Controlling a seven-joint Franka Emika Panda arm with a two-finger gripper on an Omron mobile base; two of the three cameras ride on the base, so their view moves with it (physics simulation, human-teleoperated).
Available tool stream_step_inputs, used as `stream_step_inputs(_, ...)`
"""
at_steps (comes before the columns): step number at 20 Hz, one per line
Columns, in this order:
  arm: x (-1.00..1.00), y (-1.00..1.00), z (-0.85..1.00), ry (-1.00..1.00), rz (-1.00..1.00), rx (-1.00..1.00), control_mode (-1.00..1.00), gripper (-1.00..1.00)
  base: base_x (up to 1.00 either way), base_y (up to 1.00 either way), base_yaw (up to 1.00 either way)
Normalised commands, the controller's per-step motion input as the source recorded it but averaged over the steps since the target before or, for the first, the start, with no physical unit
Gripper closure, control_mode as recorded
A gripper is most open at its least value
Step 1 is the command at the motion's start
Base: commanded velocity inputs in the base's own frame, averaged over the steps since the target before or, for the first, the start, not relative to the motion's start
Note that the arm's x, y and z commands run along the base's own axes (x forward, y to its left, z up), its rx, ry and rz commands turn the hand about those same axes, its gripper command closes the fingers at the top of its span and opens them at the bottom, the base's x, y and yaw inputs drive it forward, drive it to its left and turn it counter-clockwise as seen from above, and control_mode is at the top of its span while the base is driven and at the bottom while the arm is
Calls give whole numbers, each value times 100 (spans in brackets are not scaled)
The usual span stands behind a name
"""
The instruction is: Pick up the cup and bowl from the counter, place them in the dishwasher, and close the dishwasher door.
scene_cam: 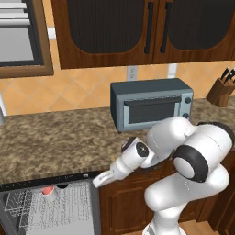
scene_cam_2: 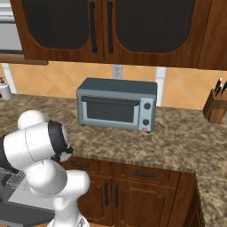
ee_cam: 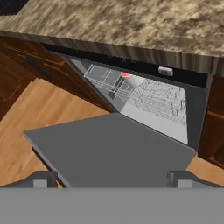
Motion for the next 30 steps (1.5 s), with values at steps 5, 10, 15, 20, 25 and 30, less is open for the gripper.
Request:
stream_step_inputs(5,-3,98,38,1,-3,-3,-100,-100,0,0,0)
stream_step_inputs(10,3,100,93,35,6,-18,-100,-100,0,0,0)
stream_step_inputs(15,-3,100,100,26,-6,11,-100,-100,0,0,0)
stream_step_inputs(20,-8,100,100,20,-3,-6,-100,-100,0,0,0)
stream_step_inputs(25,0,84,100,27,2,-10,-100,-100,0,0,0)
stream_step_inputs(30,-2,53,100,16,5,-17,-100,-100,0,0,0)
